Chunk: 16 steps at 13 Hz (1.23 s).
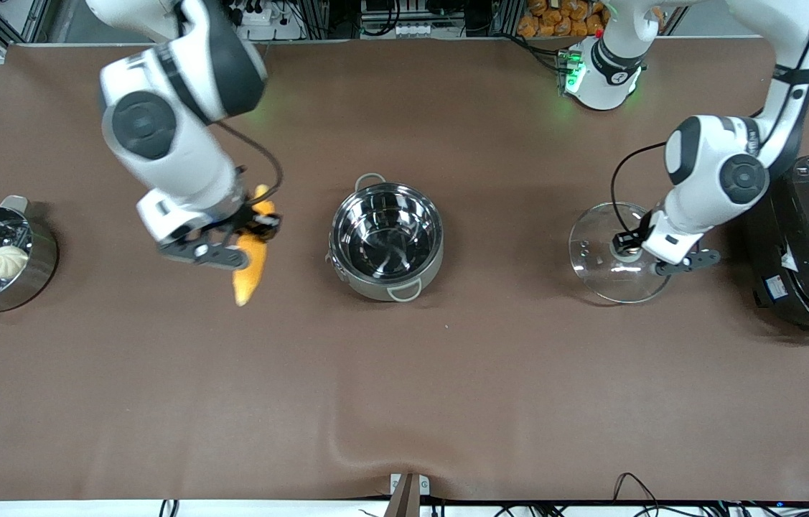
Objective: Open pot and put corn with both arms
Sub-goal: 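Set the lid on the table while the right gripper carries the corn over the pot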
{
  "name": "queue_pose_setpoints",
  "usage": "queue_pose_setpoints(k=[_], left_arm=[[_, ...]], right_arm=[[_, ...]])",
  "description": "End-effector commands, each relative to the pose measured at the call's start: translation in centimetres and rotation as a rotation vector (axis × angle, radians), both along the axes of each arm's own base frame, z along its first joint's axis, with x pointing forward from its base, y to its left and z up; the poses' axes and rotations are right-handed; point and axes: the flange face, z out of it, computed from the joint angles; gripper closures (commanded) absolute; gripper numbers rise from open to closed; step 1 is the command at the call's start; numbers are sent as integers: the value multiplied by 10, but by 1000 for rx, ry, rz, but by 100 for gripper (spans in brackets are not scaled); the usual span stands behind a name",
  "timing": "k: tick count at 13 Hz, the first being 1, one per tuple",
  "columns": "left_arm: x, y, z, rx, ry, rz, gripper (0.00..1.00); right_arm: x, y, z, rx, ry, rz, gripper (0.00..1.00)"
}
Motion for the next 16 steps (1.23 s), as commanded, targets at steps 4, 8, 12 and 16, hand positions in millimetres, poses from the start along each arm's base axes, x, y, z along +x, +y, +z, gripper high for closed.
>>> queue_pose_setpoints(k=[4, 8, 12, 16], left_arm=[[-15, 2, -40, -12, -12, 8, 100], [-4, 27, -10, -10, -66, 45, 0], [40, 33, 104, 3, -30, 44, 0], [64, 33, 192, 6, -18, 44, 0]], right_arm=[[-48, 101, -24, -17, -29, -55, 80], [-71, 163, -76, -12, -62, -56, 80], [-82, 196, -125, -14, -85, -54, 80], [-90, 204, -163, -58, -69, -25, 79]])
